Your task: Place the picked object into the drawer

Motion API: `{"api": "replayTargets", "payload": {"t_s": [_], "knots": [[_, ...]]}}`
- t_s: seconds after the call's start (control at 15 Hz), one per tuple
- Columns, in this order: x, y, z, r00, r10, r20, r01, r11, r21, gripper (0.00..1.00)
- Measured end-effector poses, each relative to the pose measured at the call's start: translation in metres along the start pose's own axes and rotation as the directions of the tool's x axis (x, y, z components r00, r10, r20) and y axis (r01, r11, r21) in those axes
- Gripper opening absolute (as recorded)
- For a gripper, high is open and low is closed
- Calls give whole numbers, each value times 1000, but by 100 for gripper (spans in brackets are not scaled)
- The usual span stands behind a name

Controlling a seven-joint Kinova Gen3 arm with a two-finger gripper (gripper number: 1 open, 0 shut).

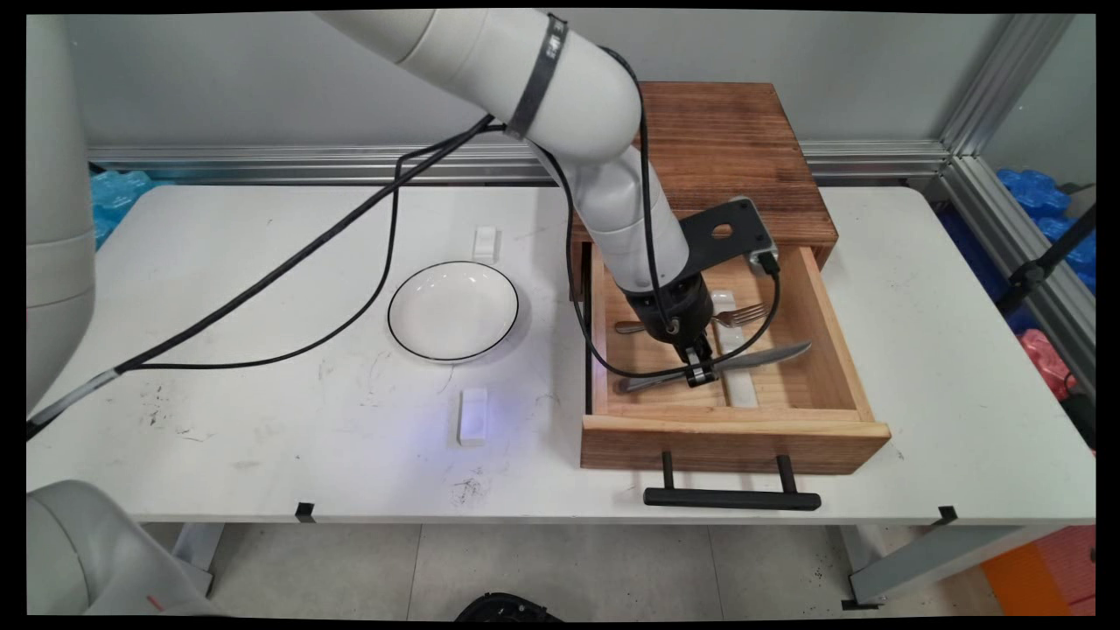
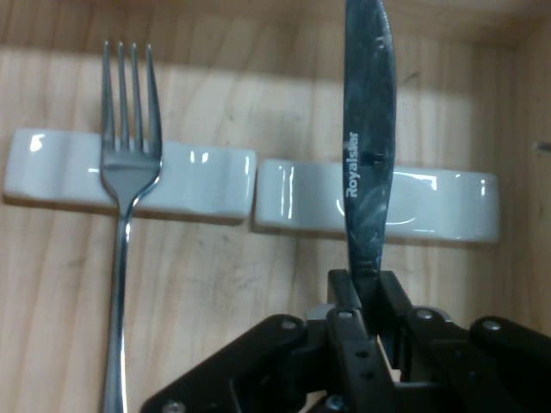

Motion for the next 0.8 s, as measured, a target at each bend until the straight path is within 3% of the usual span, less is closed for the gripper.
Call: {"api": "replayTargets", "payload": {"t_s": [0.6, 0.67, 0.8], "knots": [[-5, -3, 13, 1000, -4, 15, 4, 1000, -4, 0], [-5, -3, 14, 1000, -2, 16, 2, 1000, -5, 100], [-6, -3, 17, 1000, 0, 17, 0, 1000, -7, 100]]}}
